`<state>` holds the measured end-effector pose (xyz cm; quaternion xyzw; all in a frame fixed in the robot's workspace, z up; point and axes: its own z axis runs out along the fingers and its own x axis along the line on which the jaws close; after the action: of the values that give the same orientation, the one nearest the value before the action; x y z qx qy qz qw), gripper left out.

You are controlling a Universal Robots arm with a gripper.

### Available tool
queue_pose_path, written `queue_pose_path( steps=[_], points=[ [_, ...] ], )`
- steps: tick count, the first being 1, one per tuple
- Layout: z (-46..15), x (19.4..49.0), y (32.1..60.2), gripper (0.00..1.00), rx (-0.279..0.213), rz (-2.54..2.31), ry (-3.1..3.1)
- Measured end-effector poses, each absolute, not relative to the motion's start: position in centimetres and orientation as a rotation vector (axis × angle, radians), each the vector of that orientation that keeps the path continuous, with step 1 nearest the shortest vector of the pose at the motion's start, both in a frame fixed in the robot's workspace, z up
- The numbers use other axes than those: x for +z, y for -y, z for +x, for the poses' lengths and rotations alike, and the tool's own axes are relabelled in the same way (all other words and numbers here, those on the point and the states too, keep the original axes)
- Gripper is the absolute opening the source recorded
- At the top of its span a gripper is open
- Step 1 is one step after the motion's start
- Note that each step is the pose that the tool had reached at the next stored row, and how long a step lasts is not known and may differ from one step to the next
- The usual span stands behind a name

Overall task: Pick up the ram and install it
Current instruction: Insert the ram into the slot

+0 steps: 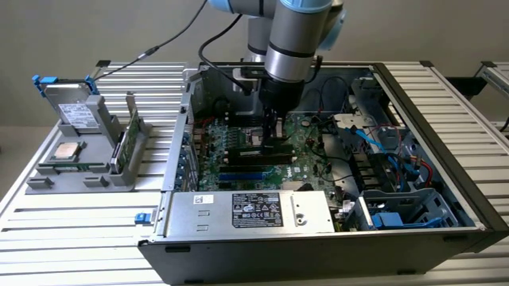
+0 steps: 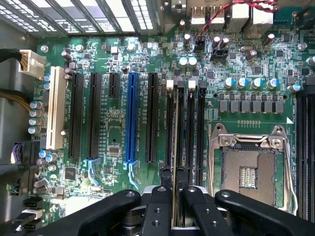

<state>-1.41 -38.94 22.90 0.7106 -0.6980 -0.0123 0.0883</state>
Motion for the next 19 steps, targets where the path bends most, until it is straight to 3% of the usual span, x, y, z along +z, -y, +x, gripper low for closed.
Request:
queue_pose_path(
  steps=[19],
  points=[
    [0.7,22.8,39.1,0.14,-0.14,2.076,2.01]
  ],
)
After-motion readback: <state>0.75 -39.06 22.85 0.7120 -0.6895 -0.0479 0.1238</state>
